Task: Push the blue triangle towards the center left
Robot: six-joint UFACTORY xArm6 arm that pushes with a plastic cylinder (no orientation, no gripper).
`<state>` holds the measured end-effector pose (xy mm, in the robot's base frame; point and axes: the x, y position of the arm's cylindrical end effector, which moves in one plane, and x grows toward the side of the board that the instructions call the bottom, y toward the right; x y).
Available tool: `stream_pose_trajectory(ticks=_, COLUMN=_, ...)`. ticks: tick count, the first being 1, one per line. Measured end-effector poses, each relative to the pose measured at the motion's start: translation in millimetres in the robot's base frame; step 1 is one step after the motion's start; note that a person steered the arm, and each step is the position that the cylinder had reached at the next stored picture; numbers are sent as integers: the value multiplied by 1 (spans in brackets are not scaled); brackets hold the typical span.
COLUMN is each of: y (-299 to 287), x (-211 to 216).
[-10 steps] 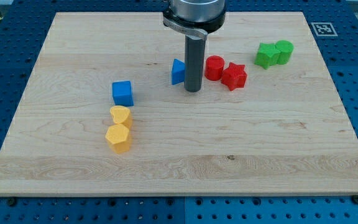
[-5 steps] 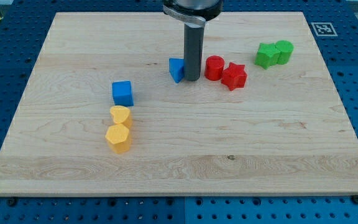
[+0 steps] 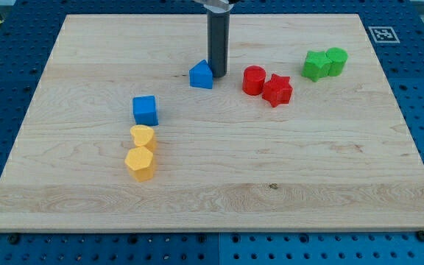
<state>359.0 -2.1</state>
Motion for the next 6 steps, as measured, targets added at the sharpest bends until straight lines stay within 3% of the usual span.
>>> stream_pose_trajectory(ticks=2, y=-29, x=18)
stream_pose_trajectory(ticks=6, y=-29, x=35)
